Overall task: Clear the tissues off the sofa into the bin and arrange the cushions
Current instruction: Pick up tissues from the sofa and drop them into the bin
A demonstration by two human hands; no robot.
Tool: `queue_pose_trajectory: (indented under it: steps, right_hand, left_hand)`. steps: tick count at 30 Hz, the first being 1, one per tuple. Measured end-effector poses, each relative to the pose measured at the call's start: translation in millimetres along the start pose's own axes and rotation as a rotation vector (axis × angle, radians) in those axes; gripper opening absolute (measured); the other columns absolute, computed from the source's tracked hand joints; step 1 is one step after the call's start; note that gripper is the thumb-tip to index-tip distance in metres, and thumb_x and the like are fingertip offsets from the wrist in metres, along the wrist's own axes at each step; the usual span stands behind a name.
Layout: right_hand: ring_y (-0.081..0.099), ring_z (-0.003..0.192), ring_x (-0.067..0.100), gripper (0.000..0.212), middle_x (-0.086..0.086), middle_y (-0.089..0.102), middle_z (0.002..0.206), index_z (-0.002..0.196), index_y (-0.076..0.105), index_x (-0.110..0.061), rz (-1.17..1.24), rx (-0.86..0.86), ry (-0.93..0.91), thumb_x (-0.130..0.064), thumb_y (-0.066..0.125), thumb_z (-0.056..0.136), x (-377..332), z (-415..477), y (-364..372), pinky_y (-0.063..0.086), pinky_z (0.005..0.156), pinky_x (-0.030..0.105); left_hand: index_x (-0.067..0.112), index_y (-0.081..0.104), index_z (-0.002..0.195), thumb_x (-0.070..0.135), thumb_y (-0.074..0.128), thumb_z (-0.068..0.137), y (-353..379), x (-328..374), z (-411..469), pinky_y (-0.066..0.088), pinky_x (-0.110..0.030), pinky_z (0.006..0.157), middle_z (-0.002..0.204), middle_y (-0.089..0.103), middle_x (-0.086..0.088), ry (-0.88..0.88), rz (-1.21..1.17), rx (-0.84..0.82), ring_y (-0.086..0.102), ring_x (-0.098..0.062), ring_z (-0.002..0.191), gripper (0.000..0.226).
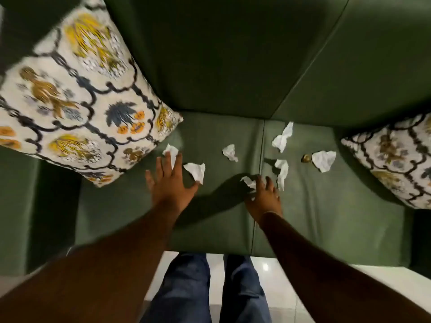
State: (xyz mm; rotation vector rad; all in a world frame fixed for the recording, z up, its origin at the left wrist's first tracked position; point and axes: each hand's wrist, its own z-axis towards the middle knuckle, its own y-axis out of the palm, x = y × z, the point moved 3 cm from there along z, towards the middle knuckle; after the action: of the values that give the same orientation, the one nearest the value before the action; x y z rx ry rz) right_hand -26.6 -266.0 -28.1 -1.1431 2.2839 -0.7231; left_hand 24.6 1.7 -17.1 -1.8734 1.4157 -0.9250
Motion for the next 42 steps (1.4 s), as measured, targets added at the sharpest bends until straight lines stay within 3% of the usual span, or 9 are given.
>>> queue_pose_trajectory:
  steps: [7,11,15,22,25,28,32,34,42]
  right_hand:
    - [0.043,0.139,0.041,0.051,0.014,0.044,0.148,0.145,0.051,-0.021,0.057,0.249,-0.041,-0.010,0.060,0.096,30.4,43.6,32.8,0.046,0.114,0.052]
    - [0.064,0.118,0.036,0.034,0.011,0.063,0.132,0.134,0.063,-0.016,0.115,0.263,-0.070,-0.016,0.057,0.101,28.2,45.0,32.3,0.055,0.103,0.045]
    - [0.064,0.114,0.028,0.023,0.004,0.064,0.122,0.117,0.072,-0.018,0.151,0.351,-0.237,-0.022,0.061,0.098,-2.1,46.7,20.9,0.057,0.097,0.046]
    - [0.038,0.147,0.029,0.023,-0.005,0.033,0.162,0.113,0.076,-0.026,-0.014,0.308,-0.423,-0.025,0.073,0.091,-77.7,75.9,-0.9,0.041,0.117,0.040]
    - [0.044,0.142,0.031,0.030,0.003,0.044,0.155,0.124,0.070,-0.018,-0.072,0.239,-0.333,-0.019,0.068,0.095,-93.5,86.5,1.0,0.042,0.118,0.040]
    - [0.065,0.118,0.028,0.026,0.009,0.066,0.127,0.125,0.062,-0.012,-0.052,0.298,-0.257,-0.024,0.056,0.102,-96.1,88.7,-0.2,0.050,0.102,0.036]
    - [0.068,0.116,0.029,0.026,0.009,0.071,0.123,0.120,0.073,-0.015,-0.057,0.276,-0.223,-0.013,0.058,0.099,-97.0,79.8,4.9,0.053,0.107,0.038]
    - [0.071,0.107,0.027,0.024,0.007,0.075,0.116,0.114,0.076,-0.018,-0.044,0.231,-0.240,-0.014,0.058,0.098,-106.2,64.4,14.6,0.056,0.096,0.034]
    - [0.076,0.082,0.025,0.019,0.002,0.081,0.088,0.092,0.077,-0.028,0.022,0.003,-0.448,-0.015,0.066,0.086,-178.5,-22.6,123.7,0.063,0.080,0.042]
  left_hand:
    - [0.045,0.018,0.161,0.070,0.070,0.080,44.9,-2.9,45.1,0.020,-0.081,0.115,0.177,-0.004,-0.003,-0.054,-0.052,0.030,0.005,-0.042,0.162,0.099]
    - [0.041,0.044,0.151,0.055,0.076,0.081,49.5,-7.3,60.7,0.036,-0.064,0.115,0.172,0.020,-0.007,-0.013,-0.051,0.125,0.026,-0.042,0.154,0.078]
    - [0.022,0.072,0.120,0.029,0.081,0.079,51.2,-12.6,69.2,0.052,-0.050,0.101,0.146,0.050,-0.010,0.052,-0.236,0.211,0.050,-0.036,0.130,0.042]
    - [0.011,0.077,0.097,0.016,0.071,0.092,62.2,-21.7,62.7,0.052,-0.041,0.097,0.123,0.063,-0.012,0.101,-0.325,0.167,0.062,-0.033,0.112,0.010]
    - [0.011,0.074,0.091,0.021,0.063,0.095,68.1,-29.3,52.9,0.054,-0.041,0.086,0.108,0.068,-0.013,0.132,-0.396,0.168,0.065,-0.033,0.097,0.015]
    - [0.015,0.073,0.092,0.014,0.067,0.095,74.9,-40.8,33.3,0.059,-0.045,0.082,0.102,0.070,-0.013,0.119,-0.479,0.164,0.067,-0.032,0.092,0.006]
    - [0.023,0.065,0.134,0.006,0.060,0.096,78.9,-62.2,-0.5,0.055,-0.044,0.100,0.130,0.069,-0.013,-0.041,-0.600,0.171,0.065,-0.034,0.116,0.043]
    - [0.025,0.062,0.141,0.005,0.057,0.095,83.1,-81.9,-24.5,0.052,-0.043,0.108,0.137,0.068,-0.012,-0.161,-0.681,0.242,0.062,-0.032,0.124,0.050]
    - [0.022,0.079,0.106,0.005,0.067,0.091,129.4,-198.4,-132.8,0.058,-0.038,0.095,0.116,0.077,-0.005,-0.805,-0.957,0.507,0.073,-0.031,0.104,0.026]
